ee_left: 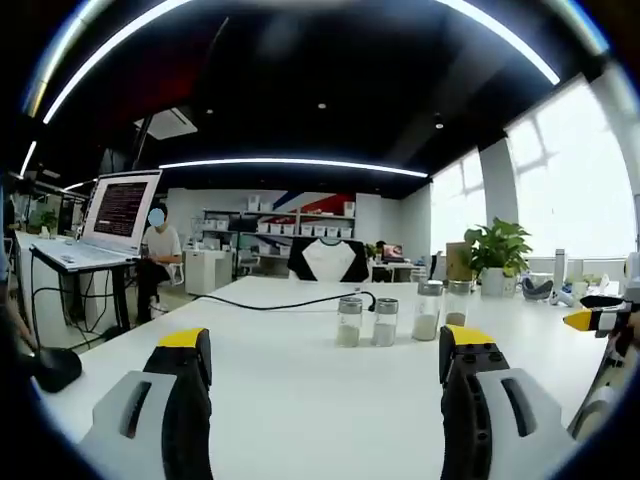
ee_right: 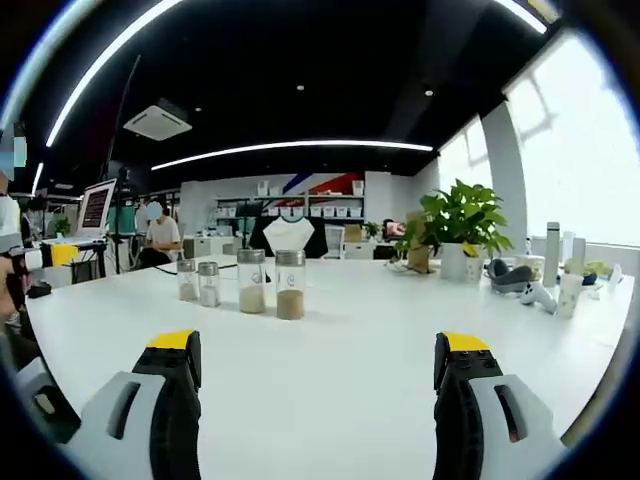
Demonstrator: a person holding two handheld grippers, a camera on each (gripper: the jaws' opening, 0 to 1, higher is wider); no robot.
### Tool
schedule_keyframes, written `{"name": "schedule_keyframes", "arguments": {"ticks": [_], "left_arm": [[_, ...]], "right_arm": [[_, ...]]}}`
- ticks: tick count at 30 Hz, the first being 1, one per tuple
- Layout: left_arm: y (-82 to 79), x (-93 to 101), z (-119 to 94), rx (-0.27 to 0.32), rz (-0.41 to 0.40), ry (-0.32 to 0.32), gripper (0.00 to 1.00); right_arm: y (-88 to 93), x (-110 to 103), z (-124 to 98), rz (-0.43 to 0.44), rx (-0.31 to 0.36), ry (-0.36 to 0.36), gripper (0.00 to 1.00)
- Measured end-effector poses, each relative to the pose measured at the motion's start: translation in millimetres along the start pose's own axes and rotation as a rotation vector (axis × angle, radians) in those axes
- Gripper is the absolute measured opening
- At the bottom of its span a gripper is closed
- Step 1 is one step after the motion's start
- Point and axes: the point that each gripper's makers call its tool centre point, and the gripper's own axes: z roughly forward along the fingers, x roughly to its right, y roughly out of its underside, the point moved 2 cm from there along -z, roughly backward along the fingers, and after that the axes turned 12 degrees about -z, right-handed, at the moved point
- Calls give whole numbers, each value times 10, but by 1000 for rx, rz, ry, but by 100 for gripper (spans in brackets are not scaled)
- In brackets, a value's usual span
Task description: Rotate the seasoning bottle until the label or dispensing opening points toward the visible target arrow and the bottle remains upright within the marked orientation range
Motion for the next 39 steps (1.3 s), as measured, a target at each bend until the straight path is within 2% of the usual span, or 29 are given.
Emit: {"name": "schedule_keyframes", "arguments": {"ticks": [24,39], "left_arm": [[27,32,13,-13,-8,12,100],[24,-3,2,-11,-25,-4,100]], "right_arm": [[34,-18,4,7,-17,-12,99],[19,-54,2,13,-14,-21,99]]}}
